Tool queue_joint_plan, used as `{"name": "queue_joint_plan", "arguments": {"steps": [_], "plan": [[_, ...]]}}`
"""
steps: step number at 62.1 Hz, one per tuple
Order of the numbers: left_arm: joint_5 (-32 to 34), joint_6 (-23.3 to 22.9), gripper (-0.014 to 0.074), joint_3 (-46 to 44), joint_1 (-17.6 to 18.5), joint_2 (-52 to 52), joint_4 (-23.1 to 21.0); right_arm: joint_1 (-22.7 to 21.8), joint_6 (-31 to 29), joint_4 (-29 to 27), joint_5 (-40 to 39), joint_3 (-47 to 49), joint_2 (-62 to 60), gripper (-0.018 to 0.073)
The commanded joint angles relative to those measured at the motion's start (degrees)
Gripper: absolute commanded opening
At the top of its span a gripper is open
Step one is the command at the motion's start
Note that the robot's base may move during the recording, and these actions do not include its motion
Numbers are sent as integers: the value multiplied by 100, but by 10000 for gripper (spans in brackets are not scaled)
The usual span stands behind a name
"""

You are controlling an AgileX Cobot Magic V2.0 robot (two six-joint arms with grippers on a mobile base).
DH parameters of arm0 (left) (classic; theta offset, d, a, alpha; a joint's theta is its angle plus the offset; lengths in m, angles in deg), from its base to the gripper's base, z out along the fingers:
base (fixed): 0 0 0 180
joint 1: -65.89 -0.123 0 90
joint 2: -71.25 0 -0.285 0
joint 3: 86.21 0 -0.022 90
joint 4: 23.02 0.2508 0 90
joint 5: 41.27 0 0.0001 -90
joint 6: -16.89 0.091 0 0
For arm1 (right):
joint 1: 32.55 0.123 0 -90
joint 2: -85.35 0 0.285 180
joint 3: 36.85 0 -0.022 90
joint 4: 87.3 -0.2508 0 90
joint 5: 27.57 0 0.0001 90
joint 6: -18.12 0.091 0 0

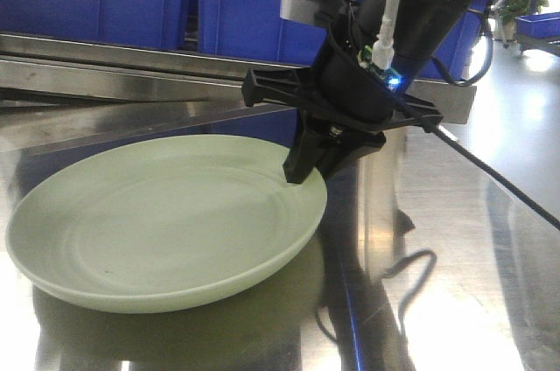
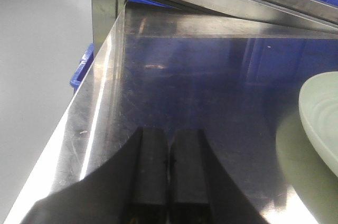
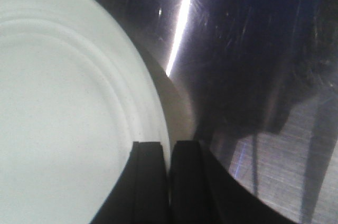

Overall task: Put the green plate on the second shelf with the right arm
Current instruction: 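Close the right gripper on the plate rim, then lift the plate up off the table with the right gripper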

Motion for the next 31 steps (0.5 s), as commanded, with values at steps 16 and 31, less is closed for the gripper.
{"name": "queue_joint_plan", "arguments": {"steps": [16,31], "plan": [[398,-29,124,181,36,-141,-29,-18,-23,41,-986,197,-1340,49],[398,-29,124,181,36,-141,-29,-166,-23,183,-1394,133,-2116,49]]}}
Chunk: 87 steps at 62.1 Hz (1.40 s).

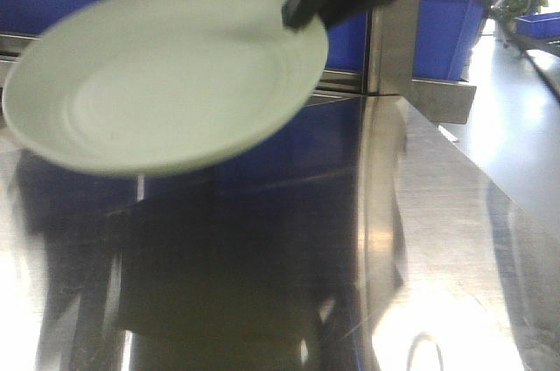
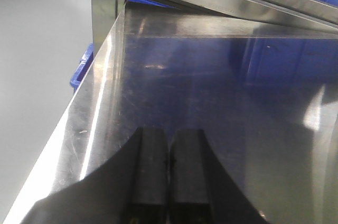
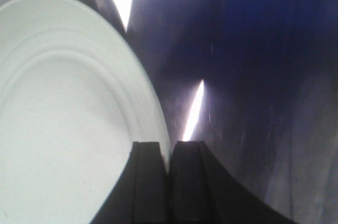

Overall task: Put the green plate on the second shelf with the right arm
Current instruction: 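Lift the plate up off the table with the right gripper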

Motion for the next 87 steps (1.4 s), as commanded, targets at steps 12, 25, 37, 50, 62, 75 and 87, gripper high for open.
{"name": "queue_joint_plan", "arguments": {"steps": [12,25,37,50,62,75,87], "plan": [[398,-29,124,181,36,-141,-29,-547,-17,-29,-966,-238,-1190,49],[398,-29,124,181,36,-141,-29,-1135,-17,-11,-1009,-998,-2104,49],[398,-29,124,181,36,-141,-29,-1498,-17,127,-1196,-1846,-2951,49],[398,-29,124,181,36,-141,-29,-1918,-17,156,-1368,-2747,-3876,49],[398,-29,124,181,36,-141,-29,-2227,-17,160,-1458,-3406,-4524,49],[398,-29,124,181,36,-141,-29,-2273,-17,160,-1625,-3793,-4739,49],[398,-29,124,181,36,-141,-29,-2273,-17,160,-1779,-3815,-4739,49]]}}
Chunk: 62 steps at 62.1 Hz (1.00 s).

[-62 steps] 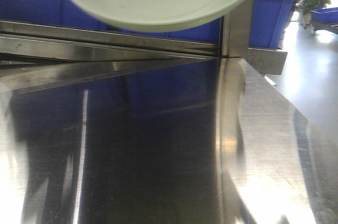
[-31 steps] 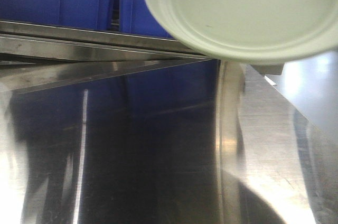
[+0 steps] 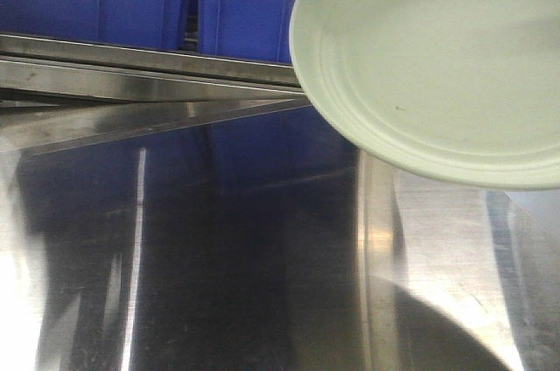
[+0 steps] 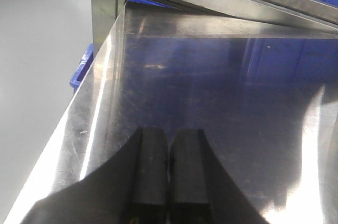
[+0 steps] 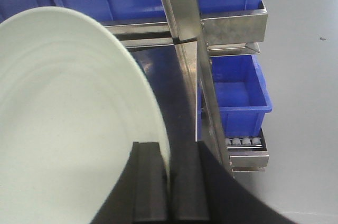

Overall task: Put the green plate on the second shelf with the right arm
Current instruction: 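Lift the plate up off the table with the right gripper, then hold the plate raised in the right gripper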

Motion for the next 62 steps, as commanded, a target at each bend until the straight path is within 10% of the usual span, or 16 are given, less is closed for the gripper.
{"name": "queue_joint_plan", "arguments": {"steps": [1,62], "plan": [[398,-29,124,181,36,-141,-29,-40,-5,-35,-770,179,-38,49],[255,26,124,181,36,-141,203,-40,-5,-35,-716,179,-38,49]]}}
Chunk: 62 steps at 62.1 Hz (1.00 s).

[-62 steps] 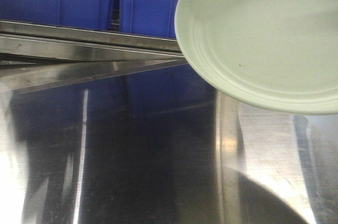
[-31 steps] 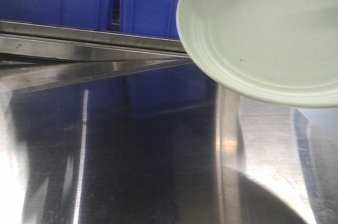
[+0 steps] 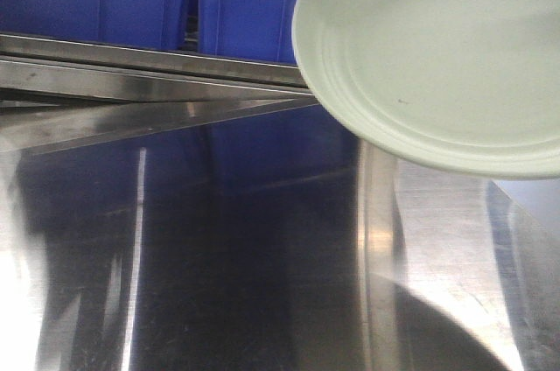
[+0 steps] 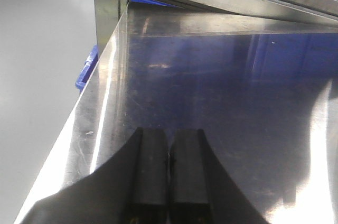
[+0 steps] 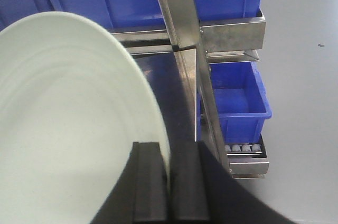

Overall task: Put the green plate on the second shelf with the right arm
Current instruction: 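Hold the plate raised in the right gripper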

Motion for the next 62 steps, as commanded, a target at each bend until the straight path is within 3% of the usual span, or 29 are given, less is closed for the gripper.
{"name": "queue_joint_plan", "arguments": {"steps": [1,62], "plan": [[281,7,124,181,36,-141,42,-40,-5,-35,-583,190,-38,49],[292,7,124,181,36,-141,78,-40,-5,-35,-583,190,-38,49]]}}
